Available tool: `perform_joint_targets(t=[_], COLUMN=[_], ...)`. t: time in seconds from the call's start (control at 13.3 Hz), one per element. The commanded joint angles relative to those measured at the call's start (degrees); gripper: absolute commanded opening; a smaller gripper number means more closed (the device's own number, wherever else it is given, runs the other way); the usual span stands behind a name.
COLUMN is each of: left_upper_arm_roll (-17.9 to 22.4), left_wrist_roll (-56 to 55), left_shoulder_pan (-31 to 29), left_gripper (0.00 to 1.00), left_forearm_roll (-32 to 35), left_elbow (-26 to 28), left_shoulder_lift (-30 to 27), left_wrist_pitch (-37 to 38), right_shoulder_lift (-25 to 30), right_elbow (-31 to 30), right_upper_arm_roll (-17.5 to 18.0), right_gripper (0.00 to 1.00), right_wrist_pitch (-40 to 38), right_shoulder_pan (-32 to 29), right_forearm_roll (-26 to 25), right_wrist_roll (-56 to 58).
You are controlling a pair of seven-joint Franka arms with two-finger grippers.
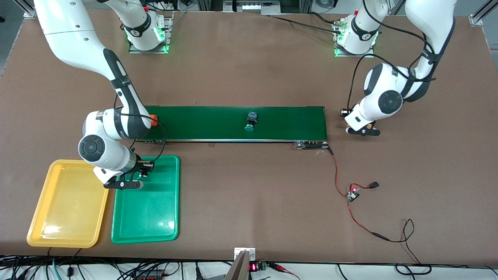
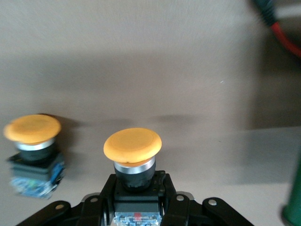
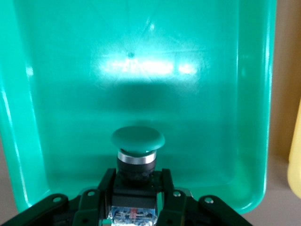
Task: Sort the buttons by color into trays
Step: 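Release the button into the green tray while the left gripper places yellow buttons, then return the right gripper to the belt while the left gripper places yellow buttons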
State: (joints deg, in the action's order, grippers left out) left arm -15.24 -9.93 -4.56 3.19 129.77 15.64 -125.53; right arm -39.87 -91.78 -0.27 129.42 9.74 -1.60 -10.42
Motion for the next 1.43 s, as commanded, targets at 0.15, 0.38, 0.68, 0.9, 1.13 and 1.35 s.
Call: perform_joint_targets(t=[0.15, 0.38, 0.68, 0.9, 1.13, 1.35], left_upper_arm_roll=[-4.44, -6.63, -9.72, -9.72, -9.81, -8.76], left_wrist_roll=[0.01, -8.22, -19.94, -18.98, -19.59, -19.34], left_shoulder_pan=[3.23, 7.71, 11.67, 11.68, 11.24, 9.23], left_gripper=[0.08, 0.09, 0.29, 1.0, 1.0, 1.0], left_forearm_roll=[-9.66, -14.18, -13.56, -13.56, -13.56, -13.65], left_elbow=[-17.61, -19.47, -19.03, -19.12, -19.47, -23.05], left_shoulder_lift=[2.62, 5.35, 10.72, 10.2, 7.84, 3.96], left_wrist_pitch=[14.35, 8.75, -0.5, -0.51, 0.02, 8.76], right_shoulder_lift=[-1.97, -1.35, 4.6, 13.29, 22.62, 28.25], right_elbow=[1.34, 1.08, -3.29, -12.24, -20.69, -25.97], right_upper_arm_roll=[1.15, 1.24, 1.24, 1.24, 6.31, 11.59], right_gripper=[0.31, 0.85, 1.0, 1.0, 1.0, 1.0], right_wrist_pitch=[1.18, 1.18, 0.74, 1.36, 1.27, 2.67], right_shoulder_pan=[-2.1, -1.92, -0.26, 1.77, 3.79, 4.76], right_forearm_roll=[-1.21, -1.91, -1.56, -1.21, -1.47, -1.74], right_wrist_roll=[1.02, 0.84, 0.14, -0.12, -15.54, -19.81])
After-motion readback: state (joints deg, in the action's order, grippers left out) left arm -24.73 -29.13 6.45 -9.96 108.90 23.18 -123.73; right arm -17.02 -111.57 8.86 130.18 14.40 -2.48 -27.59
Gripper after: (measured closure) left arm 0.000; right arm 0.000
